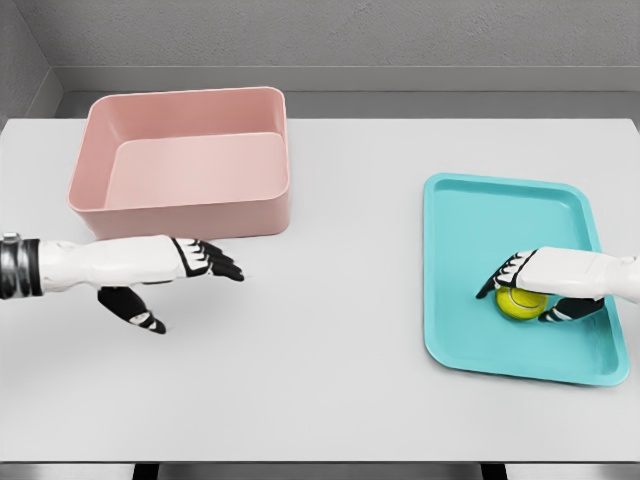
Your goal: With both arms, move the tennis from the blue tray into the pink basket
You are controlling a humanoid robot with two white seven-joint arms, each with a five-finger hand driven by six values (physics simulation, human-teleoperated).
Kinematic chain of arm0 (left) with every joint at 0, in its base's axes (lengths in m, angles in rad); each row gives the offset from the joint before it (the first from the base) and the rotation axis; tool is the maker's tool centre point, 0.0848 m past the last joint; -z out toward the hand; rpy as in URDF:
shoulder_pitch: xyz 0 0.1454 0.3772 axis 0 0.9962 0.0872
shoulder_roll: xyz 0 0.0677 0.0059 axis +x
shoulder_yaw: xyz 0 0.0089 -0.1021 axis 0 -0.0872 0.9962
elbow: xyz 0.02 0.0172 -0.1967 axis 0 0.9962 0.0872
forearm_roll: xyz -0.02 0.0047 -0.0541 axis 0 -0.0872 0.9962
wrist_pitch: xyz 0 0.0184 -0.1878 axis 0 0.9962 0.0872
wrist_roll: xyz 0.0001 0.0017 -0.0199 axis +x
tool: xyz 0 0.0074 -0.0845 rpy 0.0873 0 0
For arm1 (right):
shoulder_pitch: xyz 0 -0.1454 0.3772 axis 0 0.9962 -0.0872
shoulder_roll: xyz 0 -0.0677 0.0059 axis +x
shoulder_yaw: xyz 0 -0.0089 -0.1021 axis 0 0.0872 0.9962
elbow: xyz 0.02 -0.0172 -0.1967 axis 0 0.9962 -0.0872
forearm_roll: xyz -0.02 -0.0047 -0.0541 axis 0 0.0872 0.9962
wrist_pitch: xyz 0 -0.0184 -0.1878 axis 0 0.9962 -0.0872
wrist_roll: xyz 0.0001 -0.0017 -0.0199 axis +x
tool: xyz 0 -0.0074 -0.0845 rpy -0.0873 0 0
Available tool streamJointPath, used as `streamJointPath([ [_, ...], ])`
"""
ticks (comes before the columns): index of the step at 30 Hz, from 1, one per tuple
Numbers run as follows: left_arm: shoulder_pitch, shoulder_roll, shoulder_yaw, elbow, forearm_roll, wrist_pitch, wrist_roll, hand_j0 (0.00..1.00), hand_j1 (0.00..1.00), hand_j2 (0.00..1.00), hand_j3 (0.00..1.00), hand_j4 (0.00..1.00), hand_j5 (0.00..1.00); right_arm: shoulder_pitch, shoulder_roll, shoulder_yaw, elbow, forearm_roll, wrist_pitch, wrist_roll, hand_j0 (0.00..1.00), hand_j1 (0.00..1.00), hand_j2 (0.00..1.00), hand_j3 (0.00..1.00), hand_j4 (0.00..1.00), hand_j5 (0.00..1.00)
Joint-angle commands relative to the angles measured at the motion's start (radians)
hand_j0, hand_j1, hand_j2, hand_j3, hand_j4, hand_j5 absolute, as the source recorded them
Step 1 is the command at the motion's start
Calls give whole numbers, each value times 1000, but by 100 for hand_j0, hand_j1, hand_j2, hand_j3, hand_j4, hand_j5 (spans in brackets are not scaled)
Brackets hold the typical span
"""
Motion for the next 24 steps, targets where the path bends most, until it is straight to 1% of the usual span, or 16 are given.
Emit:
streamJointPath([
  [1, 0, 9, -2, 4, 30, 2, -23, 100, 100, 100, 100, 100, 100, 0, 1, 0, 1, -6, 2, 1, 69, 69, 69, 69, 69, 69],
  [5, 0, 9, -6, 6, 42, 2, -40, 100, 100, 100, 100, 100, 100, -2, 1, 0, 1, -6, 2, 1, 69, 69, 69, 69, 69, 69],
  [8, 6, 6, -2, 6, 30, 2, -40, 100, 100, 100, 100, 100, 100, 0, 1, 0, -1, -6, 2, 1, 69, 69, 69, 69, 69, 69],
  [9, 6, 7, -2, 6, 28, 2, -40, 100, 100, 100, 100, 100, 100, -2, 1, 0, -1, -6, 2, 1, 64, 64, 64, 64, 64, 64],
  [11, 11, 6, 5, 8, 22, 2, -42, 100, 100, 100, 100, 100, 100, 0, 2, 0, -1, -6, 2, 1, 59, 59, 59, 59, 59, 59],
  [14, 12, 9, 8, 4, 7, 2, -42, 100, 100, 100, 100, 100, 100, -5, 2, -3, -5, -9, 2, 1, 59, 59, 59, 59, 59, 59],
  [16, 12, 15, 8, 4, 10, 2, -42, 100, 100, 100, 100, 100, 100, -17, 2, -6, -12, -12, 2, 1, 59, 59, 59, 59, 59, 59],
  [21, 12, 21, 17, 1, 8, 2, -42, 100, 100, 100, 100, 100, 100, -63, 1, -9, -56, -20, 2, -3, 59, 59, 59, 59, 59, 59],
  [24, 12, 29, 16, 1, 7, 2, -42, 100, 100, 100, 100, 100, 100, -89, 13, -9, -75, -33, 2, -7, 59, 59, 59, 59, 59, 59],
])
